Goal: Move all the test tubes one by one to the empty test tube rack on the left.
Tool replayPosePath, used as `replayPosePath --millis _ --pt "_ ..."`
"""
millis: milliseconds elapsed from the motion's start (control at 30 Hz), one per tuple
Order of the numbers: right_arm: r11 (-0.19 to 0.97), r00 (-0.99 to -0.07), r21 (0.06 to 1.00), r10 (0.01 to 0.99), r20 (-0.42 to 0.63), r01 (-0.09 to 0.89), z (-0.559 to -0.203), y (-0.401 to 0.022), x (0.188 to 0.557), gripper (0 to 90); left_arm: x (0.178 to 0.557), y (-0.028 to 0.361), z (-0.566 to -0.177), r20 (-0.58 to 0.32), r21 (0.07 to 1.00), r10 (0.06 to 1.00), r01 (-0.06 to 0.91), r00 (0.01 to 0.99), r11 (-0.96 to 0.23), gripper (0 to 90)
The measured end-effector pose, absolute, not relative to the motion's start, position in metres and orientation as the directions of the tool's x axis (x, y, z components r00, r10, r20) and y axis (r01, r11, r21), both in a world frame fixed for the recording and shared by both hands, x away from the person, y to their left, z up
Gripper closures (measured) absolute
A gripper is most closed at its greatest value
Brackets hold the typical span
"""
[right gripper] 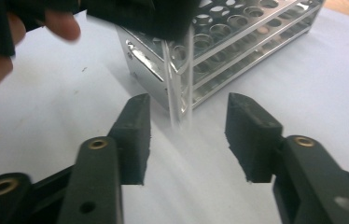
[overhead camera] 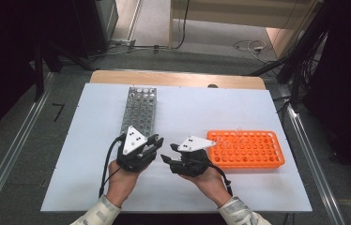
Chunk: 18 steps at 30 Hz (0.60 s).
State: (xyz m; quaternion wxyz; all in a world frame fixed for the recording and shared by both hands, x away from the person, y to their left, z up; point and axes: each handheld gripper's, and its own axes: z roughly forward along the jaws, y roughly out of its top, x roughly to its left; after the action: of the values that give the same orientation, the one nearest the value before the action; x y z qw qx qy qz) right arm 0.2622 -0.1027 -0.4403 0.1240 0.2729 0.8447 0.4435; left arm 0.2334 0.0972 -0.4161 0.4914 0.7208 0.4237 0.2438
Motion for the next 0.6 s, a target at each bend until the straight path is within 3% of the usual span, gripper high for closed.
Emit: replayPosePath --millis 300,600 --pt "0.434 -0.809 0.827 0.587 0.042 0.357 -0.435 -0.114 0.264 43.2 0.239 0.124 -0.400 -0.091 0.932 0.890 0.353 0.447 -0.082 75.3" --pt "0.434 -0.807 0.827 0.589 0.040 0.357 -0.434 -0.114 0.263 43.1 0.247 0.129 -0.402 -0.076 0.934 0.908 0.349 0.411 -0.080 75.3"
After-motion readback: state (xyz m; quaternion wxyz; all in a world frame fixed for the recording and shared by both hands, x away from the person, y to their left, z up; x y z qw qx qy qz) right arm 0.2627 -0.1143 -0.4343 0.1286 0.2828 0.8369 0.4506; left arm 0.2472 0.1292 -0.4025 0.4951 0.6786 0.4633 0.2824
